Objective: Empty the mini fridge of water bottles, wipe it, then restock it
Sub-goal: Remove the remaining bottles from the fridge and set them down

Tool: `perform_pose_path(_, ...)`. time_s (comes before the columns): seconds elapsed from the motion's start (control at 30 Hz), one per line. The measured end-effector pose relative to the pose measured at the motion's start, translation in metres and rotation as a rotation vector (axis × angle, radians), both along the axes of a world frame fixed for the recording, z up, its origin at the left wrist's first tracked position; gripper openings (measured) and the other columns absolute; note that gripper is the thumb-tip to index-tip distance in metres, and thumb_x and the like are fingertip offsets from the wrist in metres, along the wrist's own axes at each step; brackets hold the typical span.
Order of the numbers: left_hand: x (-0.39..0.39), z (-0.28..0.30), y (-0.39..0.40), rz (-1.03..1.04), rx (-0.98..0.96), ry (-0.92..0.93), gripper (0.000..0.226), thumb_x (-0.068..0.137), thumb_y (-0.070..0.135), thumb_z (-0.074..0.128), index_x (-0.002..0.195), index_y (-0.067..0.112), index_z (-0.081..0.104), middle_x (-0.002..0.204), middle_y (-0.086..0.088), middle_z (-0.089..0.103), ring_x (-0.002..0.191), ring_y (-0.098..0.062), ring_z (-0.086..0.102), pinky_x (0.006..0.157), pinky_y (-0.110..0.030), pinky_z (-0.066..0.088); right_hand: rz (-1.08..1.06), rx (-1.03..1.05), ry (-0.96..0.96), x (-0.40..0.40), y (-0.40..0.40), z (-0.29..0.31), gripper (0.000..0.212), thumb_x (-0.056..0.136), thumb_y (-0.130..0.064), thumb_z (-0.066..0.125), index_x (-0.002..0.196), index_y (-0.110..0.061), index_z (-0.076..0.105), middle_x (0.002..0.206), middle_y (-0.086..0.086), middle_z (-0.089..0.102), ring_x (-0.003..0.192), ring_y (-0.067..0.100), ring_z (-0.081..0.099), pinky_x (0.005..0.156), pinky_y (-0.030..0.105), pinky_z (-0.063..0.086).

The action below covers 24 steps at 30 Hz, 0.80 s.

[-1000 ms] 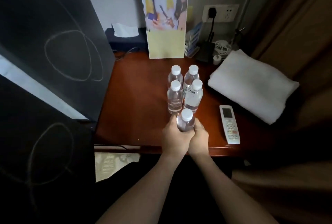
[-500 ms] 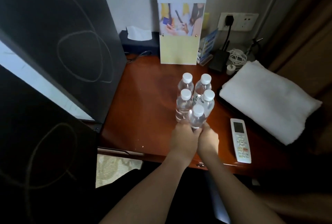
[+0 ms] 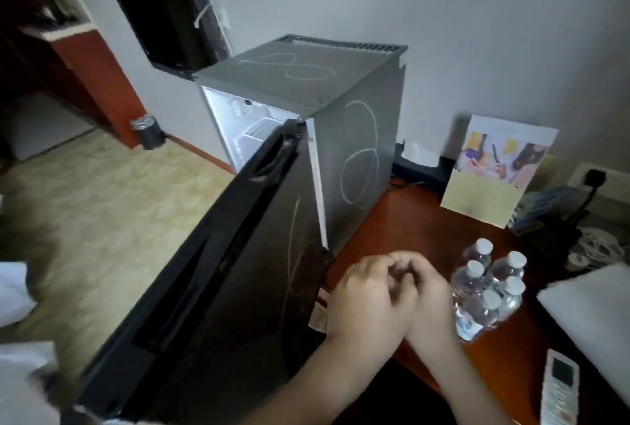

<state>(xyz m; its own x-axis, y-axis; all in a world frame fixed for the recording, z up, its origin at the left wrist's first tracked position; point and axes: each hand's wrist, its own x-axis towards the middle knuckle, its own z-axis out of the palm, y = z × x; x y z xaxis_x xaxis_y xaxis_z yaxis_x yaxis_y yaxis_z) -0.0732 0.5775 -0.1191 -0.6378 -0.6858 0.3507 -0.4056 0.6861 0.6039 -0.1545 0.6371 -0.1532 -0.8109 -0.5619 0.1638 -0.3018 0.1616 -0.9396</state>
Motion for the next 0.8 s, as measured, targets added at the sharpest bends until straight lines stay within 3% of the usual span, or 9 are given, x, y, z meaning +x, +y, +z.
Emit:
perform_pose_path(0.1,0.042,0.045,-0.018,0.12,-0.172,0.095,0.029,0.083,0.04,0.059,0.095,0.018,0.074,0.091,0.005,0.073,0.089,-0.018,0.068,0.073,-0.031,0.057,0.168,-0.105,0.072,0.031,-0.031,0.045,0.038,0.078,-0.001,0.074,0.092,-0.035,0.065,0.085,-0.013,0.071,0.082,0.001,0.065,0.075,0.023,0.052)
perform_pose_path(0.2,0.092,0.07,-0.032,0.225,-0.39,0.168,0.03,0.082,0.036,0.062,0.098,0.014,0.075,0.1,0.002,0.074,0.107,-0.022,0.065,0.093,-0.038,0.052,0.331,-0.22,0.163,0.069,-0.056,0.081,0.033,0.074,-0.035,0.071,0.106,-0.035,0.064,0.104,-0.009,0.069,0.099,0.005,0.066,0.085,0.02,0.051)
perform_pose_path(0.27,0.124,0.076,-0.038,0.304,-0.522,0.129,0.035,0.084,0.035,0.061,0.104,0.01,0.074,0.109,-0.003,0.073,0.116,-0.029,0.061,0.101,-0.047,0.047,0.478,-0.247,0.306,0.091,-0.07,0.096,0.04,0.078,-0.038,0.062,0.116,-0.028,0.065,0.121,-0.007,0.065,0.116,0.004,0.06,0.097,0.018,0.045)
perform_pose_path(0.37,0.157,0.077,-0.047,0.428,-0.593,-0.051,0.039,0.087,0.033,0.054,0.108,0.006,0.072,0.114,-0.01,0.071,0.111,-0.035,0.064,0.096,-0.053,0.05,0.625,-0.15,0.553,0.114,-0.092,0.104,0.04,0.086,-0.028,0.056,0.123,-0.022,0.068,0.135,-0.007,0.06,0.132,0.007,0.051,0.112,0.034,0.039)
perform_pose_path(0.43,0.175,0.078,-0.066,0.51,-0.567,-0.155,0.041,0.087,0.032,0.049,0.107,0.005,0.073,0.111,-0.011,0.073,0.096,-0.033,0.069,0.083,-0.045,0.056,0.57,-0.102,0.69,0.124,-0.11,0.102,0.029,0.085,-0.022,0.065,0.113,-0.023,0.074,0.131,-0.009,0.063,0.131,0.009,0.052,0.113,0.047,0.037)
perform_pose_path(0.5,0.193,0.078,-0.094,0.553,-0.576,-0.257,0.037,0.089,0.028,0.052,0.108,0.005,0.075,0.108,-0.012,0.074,0.088,-0.03,0.071,0.073,-0.039,0.056,0.534,-0.072,0.764,0.134,-0.13,0.099,0.026,0.081,-0.029,0.077,0.108,-0.025,0.076,0.13,-0.009,0.064,0.13,0.008,0.052,0.119,0.049,0.029)
perform_pose_path(0.63,0.219,0.076,-0.166,0.475,-0.615,-0.303,0.033,0.089,0.027,0.069,0.115,0.008,0.074,0.105,-0.006,0.076,0.087,-0.026,0.071,0.072,-0.037,0.055,0.437,-0.003,0.807,0.158,-0.18,0.099,0.036,0.078,-0.036,0.083,0.111,-0.022,0.076,0.126,-0.001,0.067,0.127,0.016,0.056,0.12,0.044,0.025)
perform_pose_path(0.8,0.228,0.068,-0.254,0.383,-0.629,-0.178,0.039,0.098,0.03,0.042,0.116,0.017,0.074,0.112,0.004,0.075,0.092,-0.023,0.069,0.078,-0.04,0.051,0.25,0.013,0.884,0.171,-0.247,0.099,0.029,0.08,-0.041,0.081,0.101,-0.02,0.079,0.104,-0.002,0.07,0.104,0.021,0.065,0.112,0.037,0.033)
